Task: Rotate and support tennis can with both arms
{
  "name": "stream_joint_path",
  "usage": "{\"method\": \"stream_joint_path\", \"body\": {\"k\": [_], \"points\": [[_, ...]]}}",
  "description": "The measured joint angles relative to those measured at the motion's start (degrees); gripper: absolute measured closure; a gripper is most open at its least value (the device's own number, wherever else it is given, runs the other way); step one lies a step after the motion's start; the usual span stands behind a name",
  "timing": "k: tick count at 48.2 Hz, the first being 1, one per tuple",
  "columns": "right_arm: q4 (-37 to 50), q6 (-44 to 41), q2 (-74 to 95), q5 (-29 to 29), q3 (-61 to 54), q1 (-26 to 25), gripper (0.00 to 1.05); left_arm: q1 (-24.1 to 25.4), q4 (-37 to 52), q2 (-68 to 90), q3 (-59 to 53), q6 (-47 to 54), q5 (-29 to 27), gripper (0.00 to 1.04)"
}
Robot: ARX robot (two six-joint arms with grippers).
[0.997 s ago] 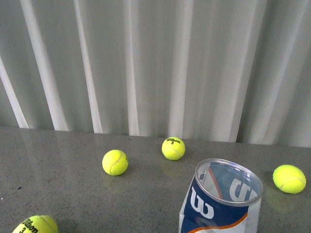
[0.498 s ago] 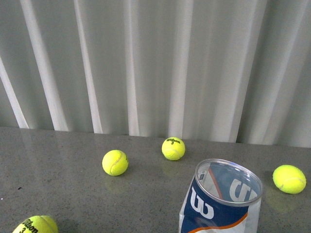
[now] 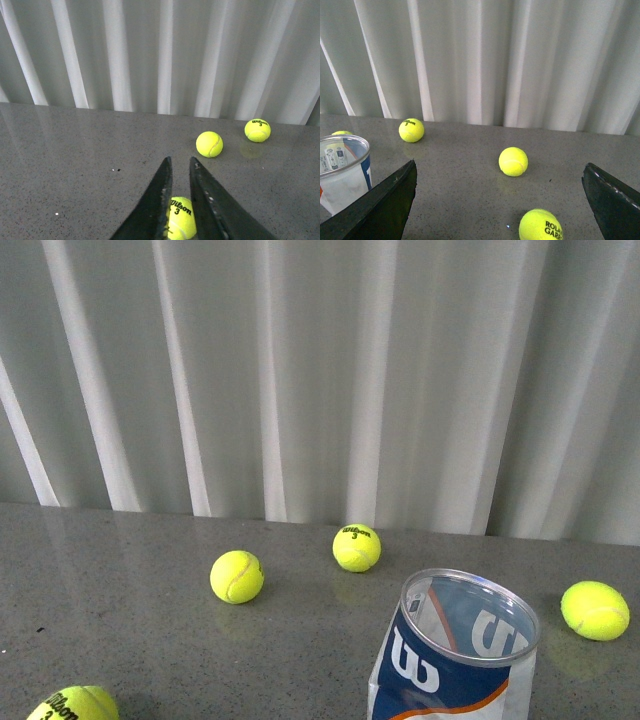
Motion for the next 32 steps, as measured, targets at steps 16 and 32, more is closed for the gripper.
{"method": "stream_joint_path", "body": {"k": [16,32], "points": [[0.0,0.0,0.0,0.0,0.0,0.0,0.07,0.0,0.0,0.0,0.0,0.0,0.0,0.30],[0.0,0.0,0.0,0.0,0.0,0.0,0.07,0.0,0.0,0.0,0.0,0.0,0.0,0.07]]}}
